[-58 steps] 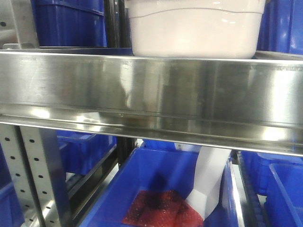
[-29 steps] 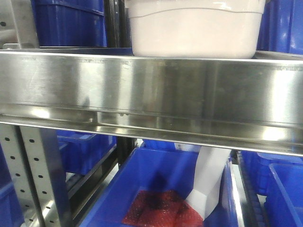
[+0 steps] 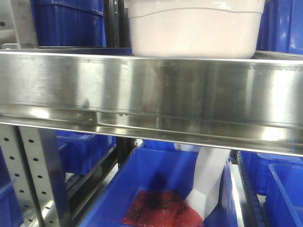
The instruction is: Grab white bin and place on right shelf
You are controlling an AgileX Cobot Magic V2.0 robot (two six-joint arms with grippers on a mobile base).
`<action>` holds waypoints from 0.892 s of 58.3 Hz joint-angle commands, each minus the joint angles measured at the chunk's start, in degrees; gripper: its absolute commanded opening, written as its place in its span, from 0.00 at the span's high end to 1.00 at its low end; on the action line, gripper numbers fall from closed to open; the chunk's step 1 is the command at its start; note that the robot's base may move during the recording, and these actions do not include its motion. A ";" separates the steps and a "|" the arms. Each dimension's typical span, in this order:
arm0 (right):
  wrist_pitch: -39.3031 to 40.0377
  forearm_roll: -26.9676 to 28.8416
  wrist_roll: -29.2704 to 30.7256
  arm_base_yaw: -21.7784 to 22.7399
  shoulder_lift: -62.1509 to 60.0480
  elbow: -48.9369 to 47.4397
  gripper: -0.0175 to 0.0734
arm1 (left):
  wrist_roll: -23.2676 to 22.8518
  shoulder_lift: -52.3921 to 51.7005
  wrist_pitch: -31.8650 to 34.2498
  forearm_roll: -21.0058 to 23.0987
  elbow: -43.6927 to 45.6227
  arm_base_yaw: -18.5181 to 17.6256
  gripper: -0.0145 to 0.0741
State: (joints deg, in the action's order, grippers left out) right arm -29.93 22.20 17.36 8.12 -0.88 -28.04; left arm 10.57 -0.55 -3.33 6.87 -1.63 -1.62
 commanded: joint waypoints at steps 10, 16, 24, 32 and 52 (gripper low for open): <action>4.82 0.43 0.00 0.07 -0.73 -1.36 0.73 | -0.60 -0.62 4.93 0.13 -0.88 -0.02 0.97; 4.82 0.43 0.00 0.07 -0.73 -1.36 0.73 | -0.60 -0.62 4.93 0.13 -0.88 -0.02 0.97; 4.82 0.43 0.00 0.07 -0.73 -1.36 0.73 | -0.60 -0.62 4.93 0.13 -0.88 -0.02 0.97; 6.40 -0.73 -0.07 0.07 -0.73 -0.31 0.73 | -0.60 -0.62 4.93 0.13 -0.88 -0.02 0.97; 23.88 -16.81 -11.51 -3.42 -0.73 16.32 0.73 | -0.60 -0.62 4.93 0.13 -0.88 -0.02 0.97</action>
State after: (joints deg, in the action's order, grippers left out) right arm -15.30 7.32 6.93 5.29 -0.88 -13.90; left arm 10.57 -0.55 -3.46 6.87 -1.63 -1.62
